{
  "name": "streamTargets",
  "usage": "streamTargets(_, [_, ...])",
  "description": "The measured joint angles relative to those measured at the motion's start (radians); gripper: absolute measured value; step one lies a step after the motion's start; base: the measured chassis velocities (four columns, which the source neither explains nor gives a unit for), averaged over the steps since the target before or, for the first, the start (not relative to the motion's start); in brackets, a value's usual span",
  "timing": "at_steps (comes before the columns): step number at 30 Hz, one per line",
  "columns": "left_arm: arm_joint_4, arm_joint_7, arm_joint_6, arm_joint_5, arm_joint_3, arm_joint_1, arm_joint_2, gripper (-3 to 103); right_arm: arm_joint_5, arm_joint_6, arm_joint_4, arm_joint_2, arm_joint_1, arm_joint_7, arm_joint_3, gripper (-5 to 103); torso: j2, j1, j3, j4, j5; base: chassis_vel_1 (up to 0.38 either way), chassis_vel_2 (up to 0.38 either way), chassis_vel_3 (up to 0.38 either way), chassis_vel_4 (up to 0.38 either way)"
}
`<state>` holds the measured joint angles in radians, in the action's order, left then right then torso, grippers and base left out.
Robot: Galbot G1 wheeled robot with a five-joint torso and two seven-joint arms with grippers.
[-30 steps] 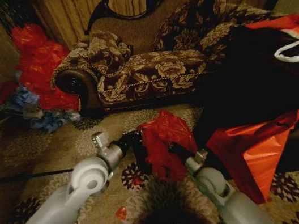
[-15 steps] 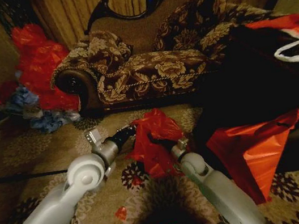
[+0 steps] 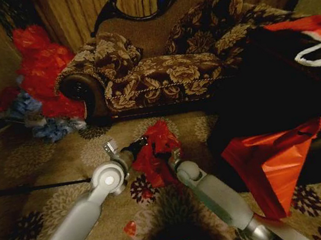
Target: Place a garbage bag over the trash bin.
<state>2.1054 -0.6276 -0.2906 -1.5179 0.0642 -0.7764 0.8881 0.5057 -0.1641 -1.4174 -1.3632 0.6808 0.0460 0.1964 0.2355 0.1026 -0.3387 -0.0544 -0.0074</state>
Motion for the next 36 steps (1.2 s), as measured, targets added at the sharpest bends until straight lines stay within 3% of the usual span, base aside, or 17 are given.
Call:
streamTargets(7, [0.027, 0.017, 0.006, -0.014, -0.002, 0.014, -0.012, 0, 0.007, 0.004, -0.081, 0.048, 0.025, 0.014, -0.035, 0, 0.000, 0.000, 0.000, 0.0000, 0.0001, 0.000, 0.000, 0.000, 0.000])
streamTargets(15, [0.115, -0.004, 0.024, -0.120, -0.032, 0.028, -0.019, 0, 0.011, -0.001, -0.211, 0.148, 0.096, 0.025, -0.090, 0, 0.000, 0.000, 0.000, 0.0001, 0.0004, 0.000, 0.000, 0.000, 0.000])
streamTargets(16, [0.119, -0.005, 0.039, -0.135, -0.042, 0.015, -0.002, 0, 0.014, -0.005, -0.245, 0.192, 0.127, 0.021, -0.106, 0, 0.000, 0.000, 0.000, 0.0000, 0.0002, 0.000, 0.000, 0.000, 0.000])
streamTargets(20, [0.098, 0.007, 0.061, -0.161, -0.047, 0.004, 0.032, 0, 0.014, -0.006, -0.268, 0.230, 0.156, 0.014, -0.133, 0, 0.000, 0.000, 0.000, 0.0000, 0.0005, 0.000, 0.000, 0.000, 0.000])
streamTargets(23, [0.032, 0.011, 0.099, -0.206, -0.050, 0.006, 0.104, 0, 0.013, -0.006, -0.280, 0.263, 0.168, 0.005, -0.184, 0, 0.000, 0.000, 0.000, -0.0001, 0.0000, 0.000, 0.000, 0.000, 0.000])
streamTargets(30, [0.000, -0.003, 0.125, -0.231, -0.015, -0.028, 0.136, 0, 0.011, -0.013, -0.256, 0.274, 0.109, 0.001, -0.219, 0, 0.000, 0.000, 0.000, -0.0001, 0.0001, 0.000, 0.000, 0.000, 0.000])
streamTargets(36, [0.001, -0.047, 0.141, -0.231, 0.022, -0.100, 0.148, 0, 0.007, -0.022, -0.204, 0.222, 0.026, -0.006, -0.110, 0, 0.000, 0.000, 0.000, 0.0003, -0.0002, 0.000, 0.000, 0.000, 0.000])
